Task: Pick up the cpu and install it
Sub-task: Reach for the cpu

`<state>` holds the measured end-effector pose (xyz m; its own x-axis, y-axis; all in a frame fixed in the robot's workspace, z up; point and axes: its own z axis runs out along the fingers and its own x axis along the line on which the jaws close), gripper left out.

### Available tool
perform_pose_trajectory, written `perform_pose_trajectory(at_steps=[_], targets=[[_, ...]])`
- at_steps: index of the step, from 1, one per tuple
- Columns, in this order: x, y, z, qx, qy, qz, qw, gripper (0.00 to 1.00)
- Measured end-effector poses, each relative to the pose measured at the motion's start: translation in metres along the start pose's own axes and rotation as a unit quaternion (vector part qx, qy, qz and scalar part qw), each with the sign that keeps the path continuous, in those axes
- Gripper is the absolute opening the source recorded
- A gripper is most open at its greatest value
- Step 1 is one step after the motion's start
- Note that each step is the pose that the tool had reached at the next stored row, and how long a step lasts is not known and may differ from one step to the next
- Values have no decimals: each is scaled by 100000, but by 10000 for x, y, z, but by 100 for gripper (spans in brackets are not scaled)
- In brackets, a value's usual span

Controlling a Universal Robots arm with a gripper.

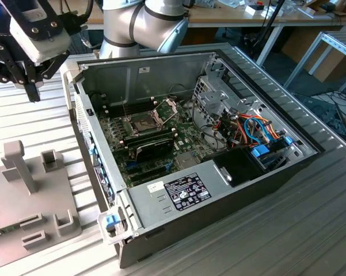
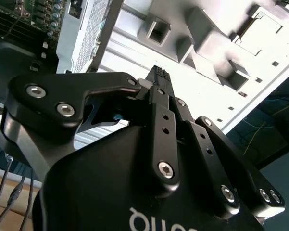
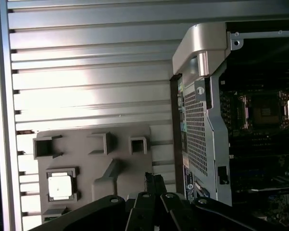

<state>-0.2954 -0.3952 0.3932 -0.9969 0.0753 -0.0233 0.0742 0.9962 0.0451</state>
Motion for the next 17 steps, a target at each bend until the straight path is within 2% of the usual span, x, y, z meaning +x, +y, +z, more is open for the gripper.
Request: perform_pose_trajectory(at_steps=[2, 6, 11, 12, 13, 15, 17], targets=[[51, -4, 0, 1, 3, 1, 100000, 11], [106, -8, 4, -4, -1, -5, 100000, 11], [109, -8, 3, 7, 64, -2, 100000, 11], [110, -8, 6, 45, 609, 25, 99998, 11], [110, -8, 7, 64, 862, 36, 99996, 11], [110, -8, 8, 94, 1201, 54, 99993, 11], [117, -9, 8, 91, 1214, 52, 99993, 11]])
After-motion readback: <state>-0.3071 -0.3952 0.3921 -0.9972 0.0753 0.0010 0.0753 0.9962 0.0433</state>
